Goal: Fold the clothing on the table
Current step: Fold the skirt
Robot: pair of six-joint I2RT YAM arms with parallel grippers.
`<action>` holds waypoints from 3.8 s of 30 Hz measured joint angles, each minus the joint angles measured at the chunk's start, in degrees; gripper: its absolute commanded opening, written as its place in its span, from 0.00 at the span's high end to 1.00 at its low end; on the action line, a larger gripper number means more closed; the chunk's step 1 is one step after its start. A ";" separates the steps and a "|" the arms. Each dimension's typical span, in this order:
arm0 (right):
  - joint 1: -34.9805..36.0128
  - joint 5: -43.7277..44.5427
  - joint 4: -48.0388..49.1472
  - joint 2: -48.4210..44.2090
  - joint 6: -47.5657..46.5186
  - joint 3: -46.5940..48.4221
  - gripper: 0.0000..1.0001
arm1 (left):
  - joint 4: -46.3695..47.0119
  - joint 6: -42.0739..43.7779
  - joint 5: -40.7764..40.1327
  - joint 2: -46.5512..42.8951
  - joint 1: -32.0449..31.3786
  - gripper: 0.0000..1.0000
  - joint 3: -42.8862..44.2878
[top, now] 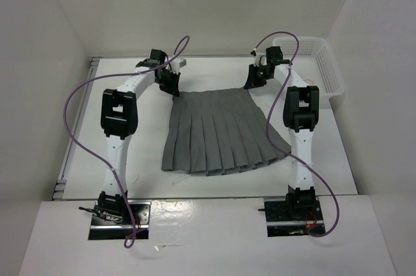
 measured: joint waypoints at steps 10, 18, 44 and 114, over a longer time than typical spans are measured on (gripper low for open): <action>0.00 2.54 -2.69 0.07 0.22 3.63 1.00 | -3.43 1.36 -2.32 1.66 -0.79 1.00 7.41; 0.00 5.70 -6.40 0.72 0.00 21.68 1.00 | -11.67 1.77 -4.42 10.16 -0.96 1.00 37.48; 4.70 11.76 -0.20 -23.93 -1.75 -15.30 1.00 | -29.51 -0.87 -5.11 13.55 -9.14 1.00 52.09; 7.48 18.34 5.79 -29.29 -2.71 -22.91 0.21 | 14.51 -3.56 -23.93 -30.21 -6.67 1.00 -37.48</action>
